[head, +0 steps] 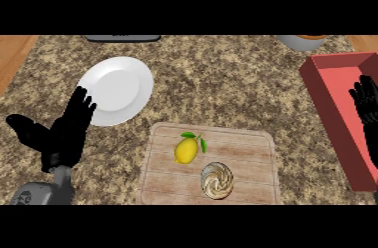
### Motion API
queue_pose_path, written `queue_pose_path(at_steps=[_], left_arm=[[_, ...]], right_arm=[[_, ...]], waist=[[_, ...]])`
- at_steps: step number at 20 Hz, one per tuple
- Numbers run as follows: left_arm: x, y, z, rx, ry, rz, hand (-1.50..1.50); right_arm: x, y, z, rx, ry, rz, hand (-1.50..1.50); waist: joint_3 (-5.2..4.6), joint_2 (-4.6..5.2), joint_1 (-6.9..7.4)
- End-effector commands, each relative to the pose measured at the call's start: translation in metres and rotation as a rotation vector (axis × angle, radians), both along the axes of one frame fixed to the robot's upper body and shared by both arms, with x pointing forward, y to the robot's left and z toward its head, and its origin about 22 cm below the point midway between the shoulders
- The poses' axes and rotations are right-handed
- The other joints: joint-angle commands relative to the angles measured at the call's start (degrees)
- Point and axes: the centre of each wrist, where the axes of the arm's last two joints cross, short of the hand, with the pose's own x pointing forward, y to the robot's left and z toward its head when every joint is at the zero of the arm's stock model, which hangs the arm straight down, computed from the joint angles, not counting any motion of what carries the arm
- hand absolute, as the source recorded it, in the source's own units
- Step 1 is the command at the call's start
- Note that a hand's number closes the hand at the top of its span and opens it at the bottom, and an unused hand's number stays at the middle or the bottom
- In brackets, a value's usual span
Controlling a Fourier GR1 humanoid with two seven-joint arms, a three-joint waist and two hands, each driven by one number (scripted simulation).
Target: Pick the cupcake from the cutting board and place it in the cardboard box
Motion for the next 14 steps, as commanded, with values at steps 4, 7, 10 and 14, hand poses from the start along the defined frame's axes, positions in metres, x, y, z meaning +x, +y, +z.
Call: queue_pose_path(at_steps=[4,7,10,14], left_arm=[[0.014,0.016,0.04,0.352,-0.224,-0.197,0.0],[0.013,0.016,0.053,0.458,-0.282,-0.328,0.0],[0.003,0.026,0.04,0.454,-0.31,-0.417,0.0],[0.015,0.009,0.036,0.482,-0.321,-0.445,0.0]], right_arm=[[-0.012,0.036,0.073,-0.016,-0.218,0.044,-1.5],[-0.024,0.017,0.084,-0.393,-0.098,0.007,-1.5],[-0.068,0.059,0.086,-0.26,-0.149,-0.023,-1.5],[-0.093,0.078,0.086,-0.466,-0.204,0.07,-1.5]], waist=[[-0.66,-1.58,-3.64],[-1.22,-1.89,-5.59],[-0.65,-1.11,-3.1],[-0.5,-0.49,-2.16]])
